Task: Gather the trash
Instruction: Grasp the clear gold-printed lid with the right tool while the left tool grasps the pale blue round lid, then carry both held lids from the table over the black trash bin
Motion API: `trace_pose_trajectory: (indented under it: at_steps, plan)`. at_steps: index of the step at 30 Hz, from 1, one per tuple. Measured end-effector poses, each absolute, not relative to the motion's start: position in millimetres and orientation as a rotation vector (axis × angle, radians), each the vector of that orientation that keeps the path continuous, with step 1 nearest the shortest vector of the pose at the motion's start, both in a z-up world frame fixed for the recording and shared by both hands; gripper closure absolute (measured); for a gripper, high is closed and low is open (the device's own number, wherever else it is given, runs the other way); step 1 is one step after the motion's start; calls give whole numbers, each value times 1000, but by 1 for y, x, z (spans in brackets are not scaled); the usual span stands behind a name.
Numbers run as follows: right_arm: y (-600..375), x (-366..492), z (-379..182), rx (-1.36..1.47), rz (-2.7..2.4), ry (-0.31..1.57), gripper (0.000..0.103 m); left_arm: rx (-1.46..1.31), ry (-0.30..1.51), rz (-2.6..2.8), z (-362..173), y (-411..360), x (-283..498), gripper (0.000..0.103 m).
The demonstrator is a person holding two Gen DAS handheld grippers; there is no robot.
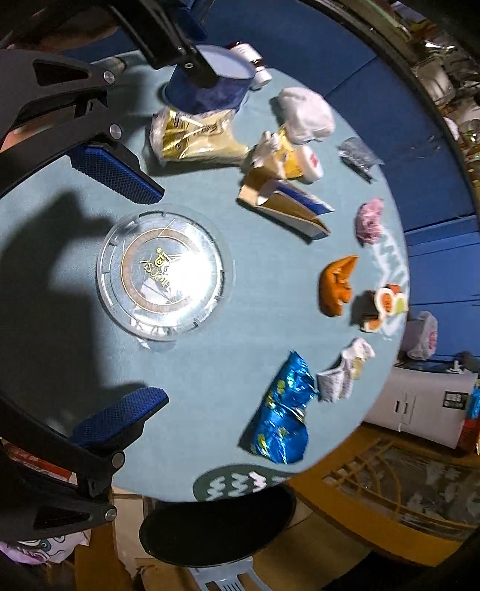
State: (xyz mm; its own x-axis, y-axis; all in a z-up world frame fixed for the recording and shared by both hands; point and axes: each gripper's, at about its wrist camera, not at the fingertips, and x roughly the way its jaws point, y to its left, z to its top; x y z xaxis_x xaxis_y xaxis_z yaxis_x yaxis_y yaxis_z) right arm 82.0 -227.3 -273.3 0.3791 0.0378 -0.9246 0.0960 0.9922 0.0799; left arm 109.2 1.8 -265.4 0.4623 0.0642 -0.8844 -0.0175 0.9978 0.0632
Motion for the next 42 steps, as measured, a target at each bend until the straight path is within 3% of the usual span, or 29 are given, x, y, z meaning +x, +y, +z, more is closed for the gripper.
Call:
trace_pose_trajectory:
  at_steps: [27,33,35,42]
  plan:
    - [-198,109,-298,54,-8,1282,6,4,1167,56,-296,13,146,3]
    - [-201,111,-299,65,-9,1266,8,-18,1171,40,-299,18,143,12]
    - [-202,106,-297,55,-11,1242,17,-13,1158,36,-297,16,141,22]
    - [-195,97,-283,30,5,1172,18,-34,1144,31,-290,17,133,23]
